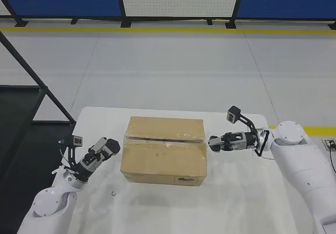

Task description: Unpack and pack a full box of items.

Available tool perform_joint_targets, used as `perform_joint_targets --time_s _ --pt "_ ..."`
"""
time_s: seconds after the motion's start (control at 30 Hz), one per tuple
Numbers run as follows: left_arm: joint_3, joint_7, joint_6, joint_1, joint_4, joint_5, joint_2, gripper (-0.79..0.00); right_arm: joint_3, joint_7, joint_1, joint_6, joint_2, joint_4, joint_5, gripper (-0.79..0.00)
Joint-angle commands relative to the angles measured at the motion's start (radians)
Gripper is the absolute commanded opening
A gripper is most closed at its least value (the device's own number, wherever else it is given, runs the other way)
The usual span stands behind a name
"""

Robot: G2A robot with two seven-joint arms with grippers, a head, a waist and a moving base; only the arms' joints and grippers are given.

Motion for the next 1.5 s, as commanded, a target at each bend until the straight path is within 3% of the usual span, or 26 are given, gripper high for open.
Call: perform_joint_targets --time_s 0.0,0.43,0.8,1.47 --pt "0.002 -0.001 -0.001 -0.001 0.000 0.000 0.000 0.000 -0.013 0.000 -0.004 0.000 0.005 -0.014 0.016 -0.785" --pt "0.045 0.010 -0.004 -0.036 -0.007 -0.014 -0.006 0.000 -0.067 0.000 0.011 0.004 0.032 -0.013 0.080 -0.785" --pt "0.152 0.083 0.004 -0.153 0.084 0.038 -0.030 0.000 -0.100 0.000 0.026 0.007 0.024 0.021 0.103 -0.785" --pt "0.235 0.138 0.048 -0.236 0.178 0.077 -0.054 0.000 -0.153 0.000 0.041 0.014 0.020 0.039 0.126 -0.785"
